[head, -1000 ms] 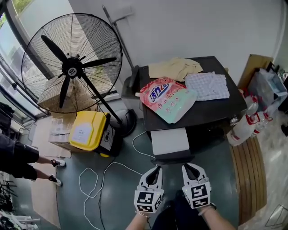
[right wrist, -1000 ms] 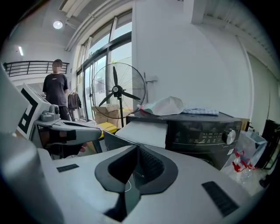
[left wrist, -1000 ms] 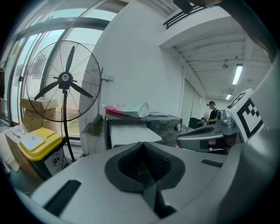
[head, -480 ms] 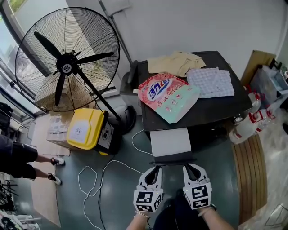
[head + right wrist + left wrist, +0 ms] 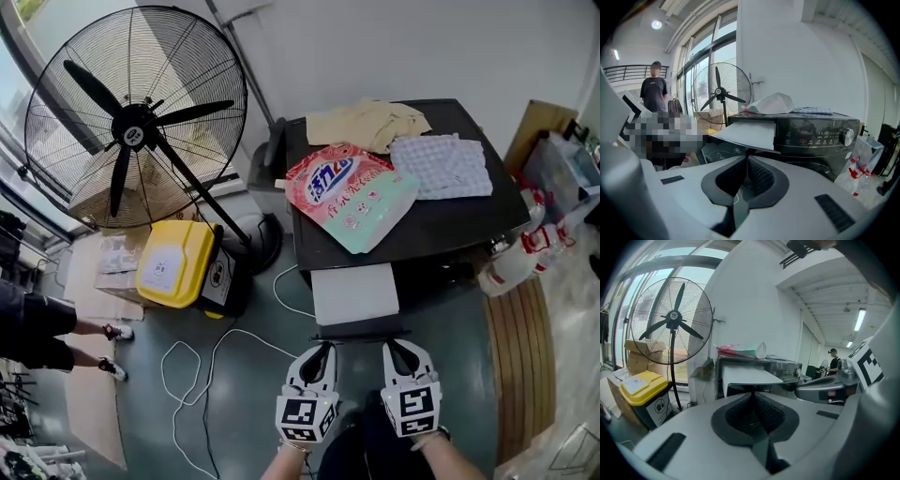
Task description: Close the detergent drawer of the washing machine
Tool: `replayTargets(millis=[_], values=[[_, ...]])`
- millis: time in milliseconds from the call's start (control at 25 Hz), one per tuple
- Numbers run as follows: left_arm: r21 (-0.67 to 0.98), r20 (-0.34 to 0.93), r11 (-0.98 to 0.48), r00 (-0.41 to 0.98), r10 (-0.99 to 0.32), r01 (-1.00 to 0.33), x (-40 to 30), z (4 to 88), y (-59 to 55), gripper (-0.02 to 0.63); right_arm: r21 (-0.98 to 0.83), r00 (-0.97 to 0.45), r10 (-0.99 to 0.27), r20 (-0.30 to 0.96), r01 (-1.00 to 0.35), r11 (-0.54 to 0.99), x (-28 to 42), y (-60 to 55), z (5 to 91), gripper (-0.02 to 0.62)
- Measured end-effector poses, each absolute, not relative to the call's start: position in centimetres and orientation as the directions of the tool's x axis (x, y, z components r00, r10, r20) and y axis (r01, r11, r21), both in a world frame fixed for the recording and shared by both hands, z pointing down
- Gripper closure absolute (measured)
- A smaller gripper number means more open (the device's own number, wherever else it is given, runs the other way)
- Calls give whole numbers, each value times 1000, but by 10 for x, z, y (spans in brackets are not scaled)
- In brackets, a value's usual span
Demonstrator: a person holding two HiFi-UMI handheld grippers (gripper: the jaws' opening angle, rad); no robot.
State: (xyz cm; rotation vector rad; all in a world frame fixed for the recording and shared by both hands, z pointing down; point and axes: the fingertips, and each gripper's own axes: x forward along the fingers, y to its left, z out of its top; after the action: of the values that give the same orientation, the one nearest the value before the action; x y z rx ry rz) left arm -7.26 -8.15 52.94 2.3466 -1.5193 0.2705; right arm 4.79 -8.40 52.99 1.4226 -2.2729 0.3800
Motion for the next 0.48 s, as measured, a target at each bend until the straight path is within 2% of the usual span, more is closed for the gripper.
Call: replayTargets(millis=[480], values=[[177, 332, -378, 417, -846, -909, -69, 532, -86, 578, -20, -385, -779, 496, -901, 433, 46, -89, 534, 565]])
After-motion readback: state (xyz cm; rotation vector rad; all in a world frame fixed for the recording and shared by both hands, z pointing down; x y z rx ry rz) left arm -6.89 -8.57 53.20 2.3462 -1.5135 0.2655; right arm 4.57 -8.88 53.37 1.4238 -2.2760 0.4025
